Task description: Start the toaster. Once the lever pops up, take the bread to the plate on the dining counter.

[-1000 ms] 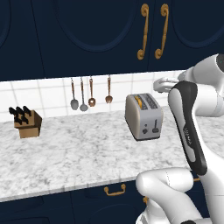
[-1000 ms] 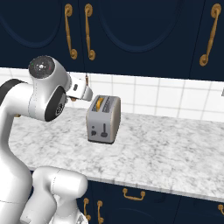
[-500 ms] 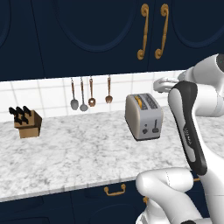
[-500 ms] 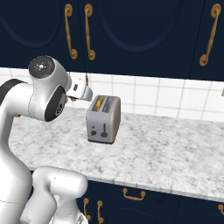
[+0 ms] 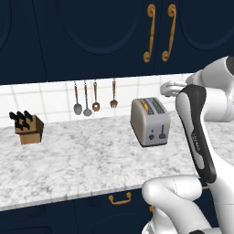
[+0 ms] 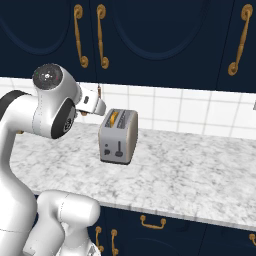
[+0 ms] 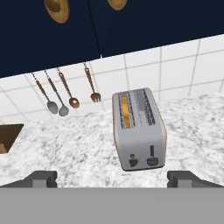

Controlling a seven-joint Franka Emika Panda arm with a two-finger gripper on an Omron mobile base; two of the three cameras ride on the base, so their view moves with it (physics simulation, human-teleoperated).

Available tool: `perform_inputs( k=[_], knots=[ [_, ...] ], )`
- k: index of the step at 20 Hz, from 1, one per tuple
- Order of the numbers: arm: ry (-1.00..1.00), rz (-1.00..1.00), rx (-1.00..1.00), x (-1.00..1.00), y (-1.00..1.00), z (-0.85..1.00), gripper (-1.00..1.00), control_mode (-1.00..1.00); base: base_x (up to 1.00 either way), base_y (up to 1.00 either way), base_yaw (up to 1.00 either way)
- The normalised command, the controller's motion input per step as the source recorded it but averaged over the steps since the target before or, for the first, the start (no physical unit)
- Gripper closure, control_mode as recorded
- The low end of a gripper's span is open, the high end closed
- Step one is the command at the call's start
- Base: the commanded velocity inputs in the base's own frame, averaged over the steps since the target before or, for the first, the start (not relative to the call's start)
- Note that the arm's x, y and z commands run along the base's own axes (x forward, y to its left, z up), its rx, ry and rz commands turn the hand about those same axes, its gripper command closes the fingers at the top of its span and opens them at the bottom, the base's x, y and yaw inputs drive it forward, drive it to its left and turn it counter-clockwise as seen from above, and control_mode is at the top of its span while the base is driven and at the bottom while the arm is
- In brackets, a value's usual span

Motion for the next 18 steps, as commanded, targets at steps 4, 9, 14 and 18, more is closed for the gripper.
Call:
perform_inputs(
  k=[4,9,14,18],
  knots=[
    [0.00,0.00,0.00,0.00,0.00,0.00,-1.00,-1.00,0.00,0.00,0.00],
    [0.00,0.00,0.00,0.00,0.00,0.00,-1.00,-1.00,0.00,0.00,0.00],
    [0.00,0.00,0.00,0.00,0.00,0.00,-1.00,-1.00,0.00,0.00,0.00],
    [0.00,0.00,0.00,0.00,0.00,0.00,-1.00,-1.00,0.00,0.00,0.00]
  ],
)
